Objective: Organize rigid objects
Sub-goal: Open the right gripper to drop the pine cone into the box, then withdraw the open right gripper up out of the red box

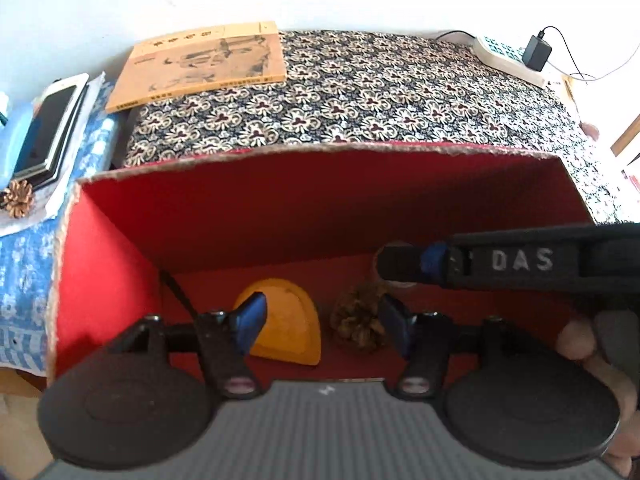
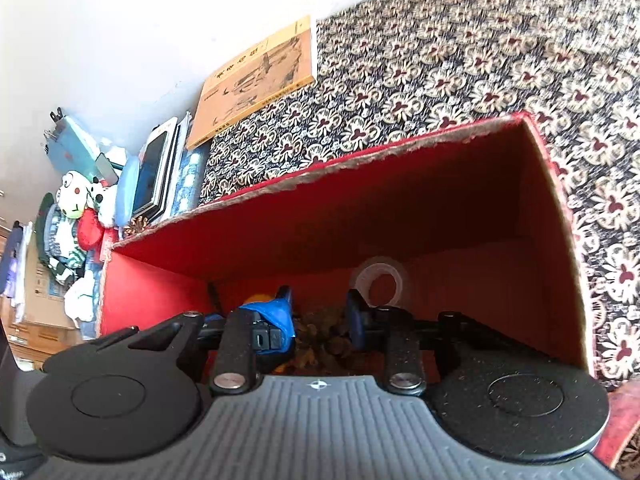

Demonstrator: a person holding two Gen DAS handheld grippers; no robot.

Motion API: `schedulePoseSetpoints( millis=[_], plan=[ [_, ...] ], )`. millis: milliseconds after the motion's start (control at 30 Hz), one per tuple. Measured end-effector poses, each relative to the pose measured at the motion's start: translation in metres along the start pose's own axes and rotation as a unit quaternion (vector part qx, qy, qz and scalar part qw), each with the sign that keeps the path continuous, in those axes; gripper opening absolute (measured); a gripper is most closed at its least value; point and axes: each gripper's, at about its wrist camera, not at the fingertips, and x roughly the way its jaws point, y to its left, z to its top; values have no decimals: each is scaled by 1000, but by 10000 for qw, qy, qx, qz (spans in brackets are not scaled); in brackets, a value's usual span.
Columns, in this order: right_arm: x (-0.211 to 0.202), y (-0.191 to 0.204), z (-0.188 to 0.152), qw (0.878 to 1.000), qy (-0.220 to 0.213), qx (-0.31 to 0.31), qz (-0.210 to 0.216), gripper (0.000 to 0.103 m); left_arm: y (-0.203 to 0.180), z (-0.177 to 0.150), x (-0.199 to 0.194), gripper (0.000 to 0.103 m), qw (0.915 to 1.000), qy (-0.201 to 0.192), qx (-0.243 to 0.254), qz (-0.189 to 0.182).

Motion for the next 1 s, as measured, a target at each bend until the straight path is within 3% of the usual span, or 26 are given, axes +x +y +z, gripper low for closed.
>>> schedulePoseSetpoints(
  millis=[200, 433, 1000],
  plan=[
    [-15, 4, -12, 9981, -314, -316, -420, 13, -3, -1, -4, 62, 9998, -150, 72, 141],
    [-30, 5, -23, 9940, -810, -475, -555, 10, -7, -2, -6, 62, 9990, -258, 182, 317],
    [-35, 5, -34, 9894, -1344, -380, -387, 6, -5, -2, -6, 65, 9975, -302, -16, 633]
  ],
)
